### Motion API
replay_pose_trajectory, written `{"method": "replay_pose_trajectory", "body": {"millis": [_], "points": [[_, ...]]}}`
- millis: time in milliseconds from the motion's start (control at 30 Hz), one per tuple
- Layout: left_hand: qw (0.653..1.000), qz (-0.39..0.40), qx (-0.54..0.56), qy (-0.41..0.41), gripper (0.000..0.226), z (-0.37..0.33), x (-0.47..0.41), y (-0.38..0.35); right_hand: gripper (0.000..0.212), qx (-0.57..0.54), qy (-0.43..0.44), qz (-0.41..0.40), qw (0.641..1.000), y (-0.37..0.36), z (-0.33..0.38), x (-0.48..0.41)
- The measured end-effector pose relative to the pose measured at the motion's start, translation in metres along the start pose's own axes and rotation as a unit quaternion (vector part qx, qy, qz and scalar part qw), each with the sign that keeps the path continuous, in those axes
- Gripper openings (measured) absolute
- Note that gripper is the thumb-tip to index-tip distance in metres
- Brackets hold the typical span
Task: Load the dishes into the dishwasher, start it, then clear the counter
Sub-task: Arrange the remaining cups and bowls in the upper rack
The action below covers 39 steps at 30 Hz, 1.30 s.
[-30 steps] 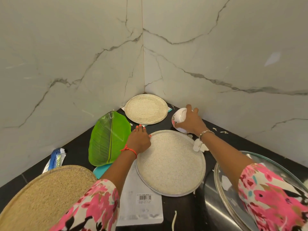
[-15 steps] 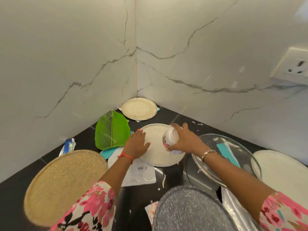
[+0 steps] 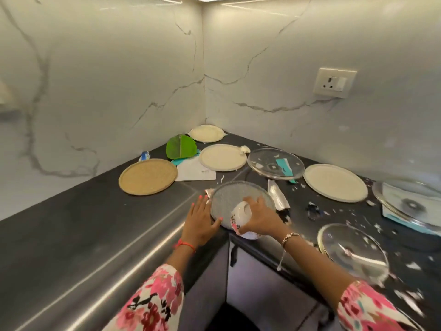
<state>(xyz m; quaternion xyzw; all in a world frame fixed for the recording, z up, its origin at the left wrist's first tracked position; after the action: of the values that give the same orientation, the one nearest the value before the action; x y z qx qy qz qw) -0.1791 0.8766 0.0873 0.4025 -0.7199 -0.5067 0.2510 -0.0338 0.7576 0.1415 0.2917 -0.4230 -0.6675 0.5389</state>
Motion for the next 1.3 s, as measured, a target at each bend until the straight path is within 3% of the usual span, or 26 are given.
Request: {"method": "replay_pose_trajectory", "body": {"millis": [200, 833, 1100, 1300], "points": [[1.000, -0.004, -0.013, -0.008, 0.074, -0.019, 0.157, -0.022, 0.100, 0.005, -0.020, 0.000, 1.000, -0.030, 0.010, 0.143], [0.986, 0.136, -0.055, -0.076, 0.072, 0.008, 0.572, -0.105, 0.089, 0.006, -0.182, 0.032, 0.983, -0.215, 0.061, 0.563], [0.973, 0.173, -0.074, -0.132, 0.069, -0.019, 0.683, -0.116, 0.094, -0.061, -0.257, 0.041, 0.964, -0.257, 0.077, 0.702], [0.947, 0.216, -0.083, -0.224, 0.067, -0.069, 0.736, -0.146, 0.091, -0.076, -0.313, -0.003, 0.947, -0.264, 0.057, 0.781]]}}
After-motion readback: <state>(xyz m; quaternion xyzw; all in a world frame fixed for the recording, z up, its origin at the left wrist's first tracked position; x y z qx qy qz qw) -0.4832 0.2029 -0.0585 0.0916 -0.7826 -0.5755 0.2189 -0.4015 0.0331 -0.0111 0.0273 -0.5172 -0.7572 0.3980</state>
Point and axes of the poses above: each hand's wrist, its own x-axis away from the middle knuckle, its own y-axis out of the back of the hand, z = x × y, the point moved 2 cm from there along -x, towards the middle knuckle, and after that the axes turned 12 degrees about y, right-handed, at the moved point
